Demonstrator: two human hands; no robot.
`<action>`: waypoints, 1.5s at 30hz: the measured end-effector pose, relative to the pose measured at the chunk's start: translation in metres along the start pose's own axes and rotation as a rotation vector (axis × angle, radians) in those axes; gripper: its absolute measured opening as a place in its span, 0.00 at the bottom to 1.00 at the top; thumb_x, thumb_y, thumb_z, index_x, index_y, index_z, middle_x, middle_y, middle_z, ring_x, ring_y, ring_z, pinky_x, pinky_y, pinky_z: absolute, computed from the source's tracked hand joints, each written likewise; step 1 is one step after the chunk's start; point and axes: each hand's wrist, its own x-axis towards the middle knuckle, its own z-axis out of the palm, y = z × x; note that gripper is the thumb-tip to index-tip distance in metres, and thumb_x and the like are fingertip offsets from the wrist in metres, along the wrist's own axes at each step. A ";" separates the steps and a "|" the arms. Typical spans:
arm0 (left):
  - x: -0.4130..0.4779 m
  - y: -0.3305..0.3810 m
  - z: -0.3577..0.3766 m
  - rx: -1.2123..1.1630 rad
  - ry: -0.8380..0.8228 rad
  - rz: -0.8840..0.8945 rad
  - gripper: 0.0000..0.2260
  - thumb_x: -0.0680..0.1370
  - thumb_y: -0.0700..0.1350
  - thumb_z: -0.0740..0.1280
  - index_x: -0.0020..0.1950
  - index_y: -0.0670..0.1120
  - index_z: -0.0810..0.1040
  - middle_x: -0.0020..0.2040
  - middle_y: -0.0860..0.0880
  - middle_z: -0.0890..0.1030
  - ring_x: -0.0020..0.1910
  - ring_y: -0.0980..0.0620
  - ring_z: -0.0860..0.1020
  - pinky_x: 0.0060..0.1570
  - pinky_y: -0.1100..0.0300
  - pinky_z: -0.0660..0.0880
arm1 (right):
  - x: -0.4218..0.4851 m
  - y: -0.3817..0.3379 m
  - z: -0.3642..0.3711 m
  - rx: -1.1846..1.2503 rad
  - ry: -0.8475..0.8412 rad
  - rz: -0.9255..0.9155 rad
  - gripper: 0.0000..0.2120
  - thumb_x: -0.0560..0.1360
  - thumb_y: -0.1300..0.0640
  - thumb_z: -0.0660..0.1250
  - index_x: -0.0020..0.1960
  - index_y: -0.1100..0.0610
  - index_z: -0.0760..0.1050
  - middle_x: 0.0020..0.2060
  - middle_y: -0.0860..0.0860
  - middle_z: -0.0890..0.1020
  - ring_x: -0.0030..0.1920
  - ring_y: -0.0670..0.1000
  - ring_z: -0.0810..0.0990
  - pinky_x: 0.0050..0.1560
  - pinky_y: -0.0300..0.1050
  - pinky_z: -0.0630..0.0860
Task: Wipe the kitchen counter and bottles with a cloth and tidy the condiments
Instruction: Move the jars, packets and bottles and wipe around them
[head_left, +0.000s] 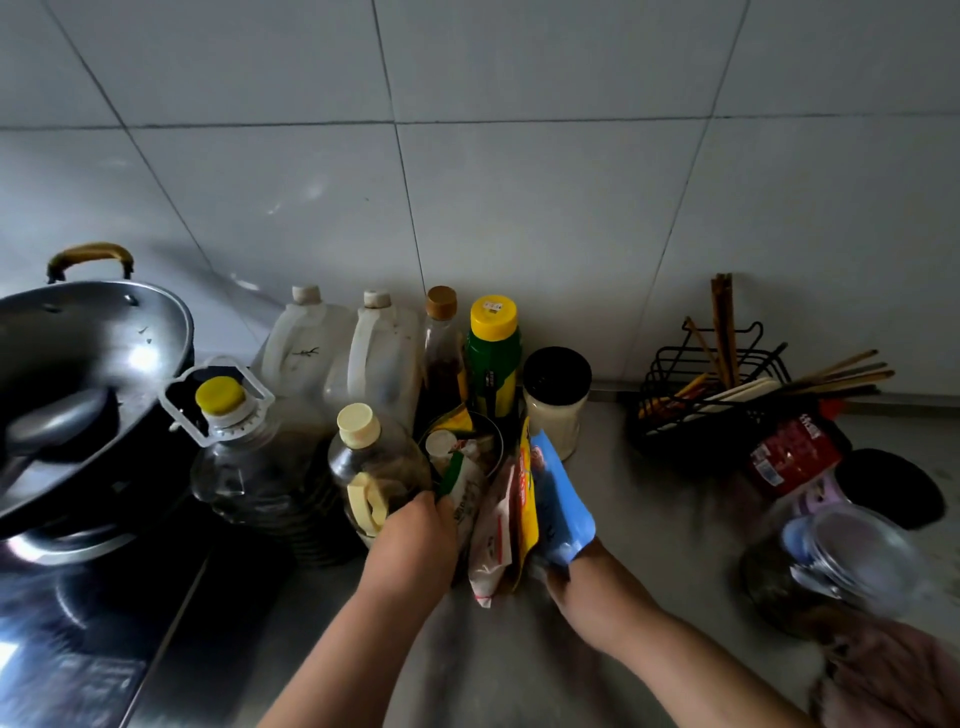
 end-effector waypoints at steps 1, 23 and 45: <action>-0.001 0.000 0.000 -0.014 0.008 -0.001 0.12 0.82 0.51 0.54 0.47 0.47 0.72 0.43 0.48 0.78 0.38 0.51 0.74 0.38 0.58 0.71 | -0.001 -0.003 -0.001 -0.019 -0.002 0.003 0.27 0.75 0.37 0.57 0.66 0.53 0.70 0.45 0.46 0.79 0.41 0.43 0.77 0.42 0.36 0.74; -0.023 0.000 -0.012 0.075 -0.119 0.341 0.17 0.78 0.50 0.61 0.67 0.50 0.71 0.70 0.47 0.69 0.64 0.48 0.73 0.57 0.60 0.73 | -0.019 -0.028 -0.001 0.259 0.062 -0.145 0.31 0.71 0.39 0.66 0.70 0.39 0.58 0.62 0.51 0.76 0.47 0.42 0.81 0.47 0.35 0.78; -0.023 0.028 0.005 0.155 -0.190 0.203 0.32 0.72 0.66 0.63 0.70 0.51 0.65 0.60 0.49 0.76 0.52 0.50 0.79 0.49 0.54 0.80 | -0.033 -0.042 -0.013 0.138 -0.112 -0.162 0.42 0.77 0.57 0.61 0.77 0.39 0.35 0.76 0.45 0.49 0.70 0.52 0.69 0.67 0.41 0.67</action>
